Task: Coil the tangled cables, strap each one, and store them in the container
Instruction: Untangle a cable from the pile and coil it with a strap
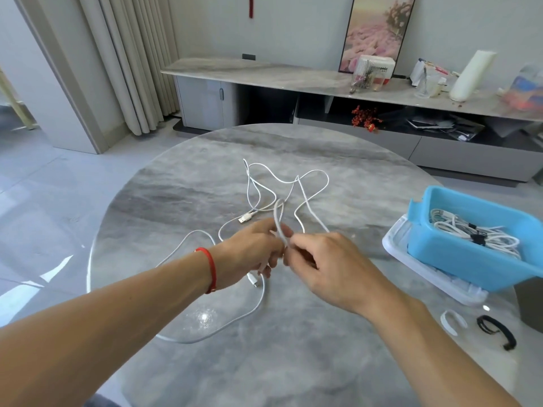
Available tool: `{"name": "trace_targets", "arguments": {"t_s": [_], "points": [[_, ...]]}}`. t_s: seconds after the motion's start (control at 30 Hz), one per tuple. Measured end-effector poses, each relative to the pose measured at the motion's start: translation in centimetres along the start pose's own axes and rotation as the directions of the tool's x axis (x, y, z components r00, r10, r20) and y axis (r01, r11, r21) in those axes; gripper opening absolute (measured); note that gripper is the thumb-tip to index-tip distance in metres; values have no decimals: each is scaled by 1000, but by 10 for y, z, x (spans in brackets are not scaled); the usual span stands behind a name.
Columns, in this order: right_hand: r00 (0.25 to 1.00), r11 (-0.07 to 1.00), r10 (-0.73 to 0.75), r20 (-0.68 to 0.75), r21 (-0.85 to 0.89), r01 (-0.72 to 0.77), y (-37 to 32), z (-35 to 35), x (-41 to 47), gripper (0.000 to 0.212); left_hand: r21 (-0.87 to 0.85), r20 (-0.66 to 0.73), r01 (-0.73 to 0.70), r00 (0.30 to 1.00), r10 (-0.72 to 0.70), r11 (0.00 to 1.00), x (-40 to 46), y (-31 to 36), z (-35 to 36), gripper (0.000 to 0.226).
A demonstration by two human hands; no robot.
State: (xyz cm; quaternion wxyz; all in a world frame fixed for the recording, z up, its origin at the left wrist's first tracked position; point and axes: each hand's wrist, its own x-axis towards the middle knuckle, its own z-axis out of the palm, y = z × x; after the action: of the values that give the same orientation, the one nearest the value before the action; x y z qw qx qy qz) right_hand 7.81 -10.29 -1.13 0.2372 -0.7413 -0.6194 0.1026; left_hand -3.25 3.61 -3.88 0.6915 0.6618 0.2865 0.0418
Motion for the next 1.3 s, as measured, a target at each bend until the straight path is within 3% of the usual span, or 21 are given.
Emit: {"name": "trace_targets", "arguments": {"t_s": [0.07, 0.13, 0.2, 0.27, 0.3, 0.33, 0.4, 0.43, 0.47, 0.5, 0.57, 0.63, 0.77, 0.87, 0.93, 0.97, 1.03, 1.07, 1.17, 1.23, 1.3], "points": [[996, 998, 30, 87, 55, -35, -9, -6, -2, 41, 67, -26, 20, 999, -18, 998, 6, -5, -11, 34], [958, 991, 124, 260, -82, -106, -8, -13, -6, 52, 253, -78, 13, 997, 7, 967, 15, -8, -25, 44], [841, 953, 280, 463, -236, -188, 3, -18, -12, 51, 449, 8, 19, 1000, -25, 893, 19, -7, -35, 56], [758, 935, 349, 551, -253, -247, 18, -24, -17, 47, 542, 136, 41, 981, -136, 840, 21, -7, -40, 62], [782, 944, 328, 530, -217, -249, 25, -27, -17, 37, 583, 161, 44, 972, -169, 811, 22, -6, -39, 61], [849, 956, 292, 439, -156, -248, 33, -29, -14, 46, 621, 160, 44, 970, -181, 782, 23, -5, -37, 56], [971, 973, 229, 74, -29, -228, 52, -27, 7, 37, 656, 122, 31, 982, -146, 754, 26, -3, -32, 45], [965, 973, 225, -132, -14, -229, 62, -25, 22, 25, 671, 94, 16, 990, -107, 742, 29, -1, -27, 40], [940, 967, 233, -250, -44, -252, 70, -21, 41, 17, 695, 56, 2, 997, -57, 719, 32, 3, -23, 35], [925, 949, 269, -269, -90, -302, 75, -16, 61, 19, 724, 8, -12, 1000, 10, 689, 36, 5, -20, 32], [882, 872, 458, -108, -140, -469, 86, 1, 99, 47, 762, -108, -20, 981, 159, 647, 46, 6, -17, 31], [837, 831, 544, -55, -97, -547, 91, 17, 123, 46, 767, -205, -20, 940, 274, 641, 51, 4, -14, 30], [900, 937, 348, -261, 77, -340, 77, 21, 130, 32, 746, -204, -142, 881, 426, 651, 67, 5, -14, 61], [938, 990, 89, -336, 136, -45, 52, 5, 97, 30, 573, -170, -305, 864, 474, 761, 72, 13, -6, 84], [954, 985, 26, -300, 169, 27, 36, -4, 65, 29, 476, -204, -386, 826, 526, 790, 72, 18, 1, 75], [962, 981, 21, -273, 190, 32, 29, -7, 50, 28, 462, -243, -397, 803, 544, 793, 74, 20, 3, 59], [965, 961, 19, -261, 271, 54, 19, -11, 25, 26, 497, -334, -324, 785, 522, 805, 77, 22, 3, 24], [956, 943, 29, -290, 324, 70, 14, -15, 14, 26, 524, -371, -262, 786, 494, 810, 77, 23, 3, 22], [920, 810, 89, -382, 565, 156, 3, -31, 6, 30, 574, -400, -127, 819, 412, 809, 78, 17, -4, 20], [921, 584, 61, -385, 762, 280, -2, -41, 6, 27, 609, -391, -118, 815, 427, 784, 74, 13, -9, 27], [935, 333, 92, -342, 896, 295, -1, -44, 6, 24, 674, -383, -94, 804, 456, 732, 69, 10, -14, 23]]}}
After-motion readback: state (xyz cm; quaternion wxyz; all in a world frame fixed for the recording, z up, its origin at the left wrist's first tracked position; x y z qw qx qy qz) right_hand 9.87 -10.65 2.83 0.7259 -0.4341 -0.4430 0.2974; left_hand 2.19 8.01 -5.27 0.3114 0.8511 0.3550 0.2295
